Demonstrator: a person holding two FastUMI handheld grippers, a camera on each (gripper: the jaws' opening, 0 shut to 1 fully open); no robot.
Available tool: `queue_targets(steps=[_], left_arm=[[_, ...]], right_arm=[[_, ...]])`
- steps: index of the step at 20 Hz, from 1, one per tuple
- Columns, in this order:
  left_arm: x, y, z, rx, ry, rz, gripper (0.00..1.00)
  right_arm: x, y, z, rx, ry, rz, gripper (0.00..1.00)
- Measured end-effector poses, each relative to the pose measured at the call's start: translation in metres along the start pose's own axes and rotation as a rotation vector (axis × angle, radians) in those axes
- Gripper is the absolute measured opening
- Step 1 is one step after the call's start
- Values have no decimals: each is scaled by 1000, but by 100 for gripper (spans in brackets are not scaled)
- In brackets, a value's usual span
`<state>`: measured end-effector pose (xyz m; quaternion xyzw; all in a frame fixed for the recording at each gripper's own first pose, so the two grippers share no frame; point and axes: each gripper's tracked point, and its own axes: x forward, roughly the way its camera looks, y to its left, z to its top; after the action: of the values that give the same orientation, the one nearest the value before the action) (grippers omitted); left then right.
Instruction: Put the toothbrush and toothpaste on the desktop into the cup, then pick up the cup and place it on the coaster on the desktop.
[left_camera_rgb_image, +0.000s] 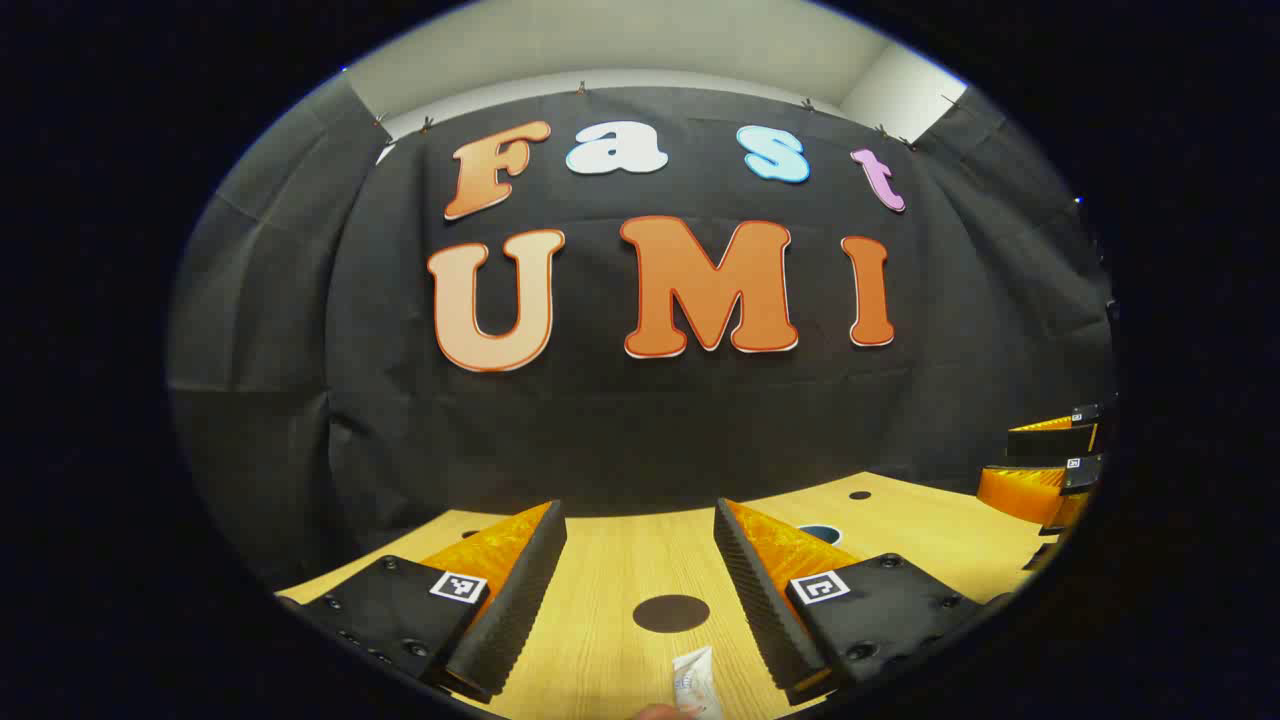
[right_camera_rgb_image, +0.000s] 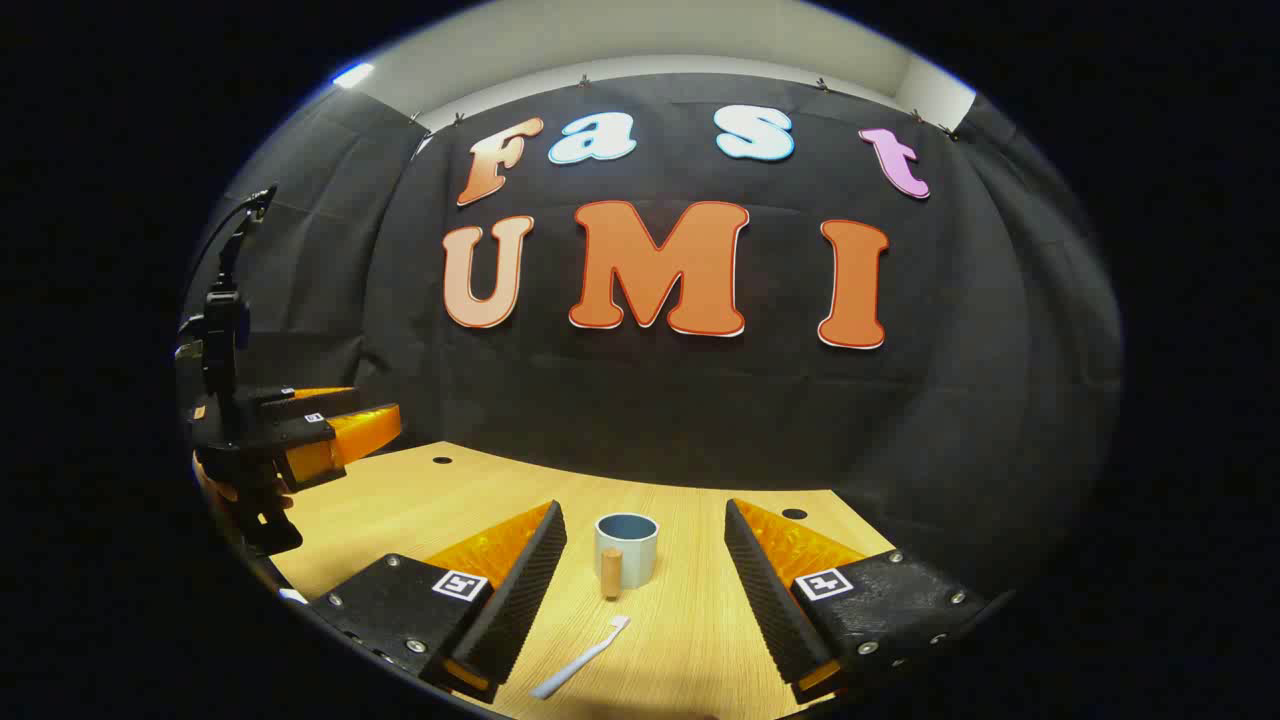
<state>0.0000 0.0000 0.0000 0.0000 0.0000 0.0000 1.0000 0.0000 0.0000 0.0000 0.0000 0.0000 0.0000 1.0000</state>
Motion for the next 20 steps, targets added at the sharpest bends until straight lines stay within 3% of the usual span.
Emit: queue_targets(steps=[8, 20], left_arm=[[-2, 3, -2, -10, -6, 4, 95], [0, -16, -43, -26, 141, -56, 95]], right_arm=[[-1, 1, -1, -3, -8, -4, 96], [9, 15, -40, 34, 117, 9, 93]])
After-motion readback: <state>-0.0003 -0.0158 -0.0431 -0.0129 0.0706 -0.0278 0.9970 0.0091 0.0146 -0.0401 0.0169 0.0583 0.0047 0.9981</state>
